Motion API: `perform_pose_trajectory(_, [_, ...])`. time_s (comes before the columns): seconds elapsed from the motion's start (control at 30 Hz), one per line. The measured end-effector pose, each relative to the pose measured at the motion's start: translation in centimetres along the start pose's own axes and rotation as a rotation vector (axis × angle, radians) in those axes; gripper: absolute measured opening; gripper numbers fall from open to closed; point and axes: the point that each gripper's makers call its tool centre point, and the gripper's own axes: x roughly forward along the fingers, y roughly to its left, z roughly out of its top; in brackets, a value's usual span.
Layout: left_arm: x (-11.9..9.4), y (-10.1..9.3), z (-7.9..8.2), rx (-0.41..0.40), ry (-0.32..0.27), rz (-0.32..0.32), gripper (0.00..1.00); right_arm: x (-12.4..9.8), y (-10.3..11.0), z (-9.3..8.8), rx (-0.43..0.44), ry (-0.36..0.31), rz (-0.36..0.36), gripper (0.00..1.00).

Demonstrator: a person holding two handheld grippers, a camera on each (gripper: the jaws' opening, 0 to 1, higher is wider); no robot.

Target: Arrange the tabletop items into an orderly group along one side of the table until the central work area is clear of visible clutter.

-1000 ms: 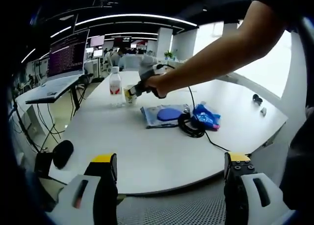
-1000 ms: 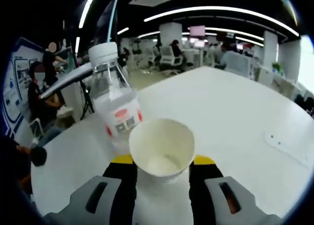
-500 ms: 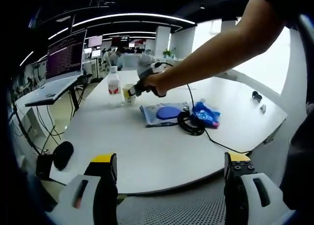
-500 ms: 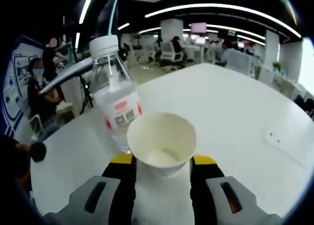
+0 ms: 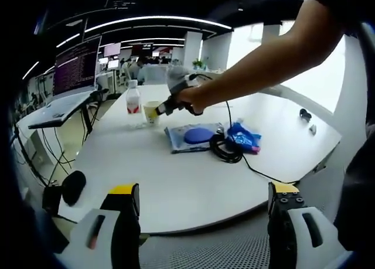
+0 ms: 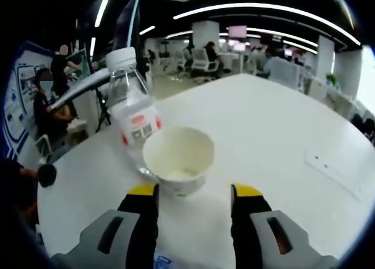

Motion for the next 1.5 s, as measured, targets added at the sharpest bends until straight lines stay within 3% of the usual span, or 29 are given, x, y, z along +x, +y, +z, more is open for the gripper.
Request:
perform_pose_trajectory(0.2, [-0.1,0.1,0.3,-0.003,-0.010,0.002,0.90,-1.3,-0.6,-0.4,0.000,0.006,0.002,0.50])
perform_pose_trajectory(0.33, [0.0,0.1,0.5,0.007,-0.013,0.001,0.90,-2.1,-0.9,-1.0,-0.002,0.029,0.019,0.58])
perform_pose_trajectory(1.07, [0.0,-1.3,2.1,0.086,-0.043,-0.046,0.91,-7.7,-2.3,-5.9,0.044,0.124,0.041,0.83])
perform_pose_trajectory(1.5, [0.0,-2.2,2.4,0.130,-0.044,-0.080,0.91,-10.5,-2.5,-7.0,0.062,0.128,0.047,0.99])
